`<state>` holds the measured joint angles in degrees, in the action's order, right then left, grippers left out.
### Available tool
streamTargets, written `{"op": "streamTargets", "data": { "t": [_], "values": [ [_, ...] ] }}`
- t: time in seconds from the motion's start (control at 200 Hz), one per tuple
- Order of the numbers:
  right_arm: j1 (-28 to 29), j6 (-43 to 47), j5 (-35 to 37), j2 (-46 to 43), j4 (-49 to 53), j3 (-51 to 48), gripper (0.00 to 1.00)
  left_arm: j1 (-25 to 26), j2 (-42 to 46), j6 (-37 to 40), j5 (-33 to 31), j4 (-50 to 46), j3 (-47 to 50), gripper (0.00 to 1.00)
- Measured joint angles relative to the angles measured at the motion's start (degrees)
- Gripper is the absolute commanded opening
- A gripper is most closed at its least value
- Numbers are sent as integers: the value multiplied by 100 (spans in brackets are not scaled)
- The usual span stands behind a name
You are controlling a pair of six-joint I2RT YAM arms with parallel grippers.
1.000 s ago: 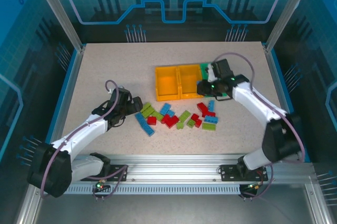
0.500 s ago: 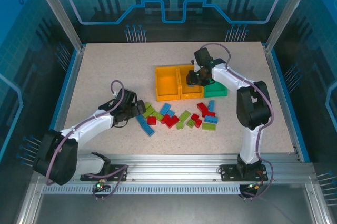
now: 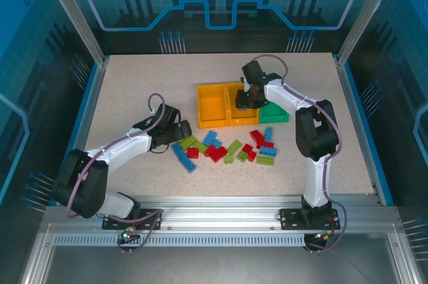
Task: Sort the legos into containers by color
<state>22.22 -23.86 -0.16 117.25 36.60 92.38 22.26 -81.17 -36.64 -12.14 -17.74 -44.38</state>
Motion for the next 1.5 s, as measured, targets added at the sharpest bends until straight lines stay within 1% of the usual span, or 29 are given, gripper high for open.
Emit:
{"op": "streamTargets", "data": {
  "t": [0.14,0.34,0.54,1.096,1.501],
  "values": [
    [2,39,20,0,2,0,37,68,-74,-61,0,-2,-26,99],
    [11,90,17,0,0,0,47,96,-129,-81,0,-2,-28,99],
    [76,103,20,0,0,-2,50,129,-208,-94,-2,-13,-149,99],
    [114,151,-15,-57,-42,-179,57,203,-361,-94,-2,-46,-306,99],
    [138,238,17,-660,-192,-588,62,225,-428,-92,-2,-46,-308,98]
  ]
}}
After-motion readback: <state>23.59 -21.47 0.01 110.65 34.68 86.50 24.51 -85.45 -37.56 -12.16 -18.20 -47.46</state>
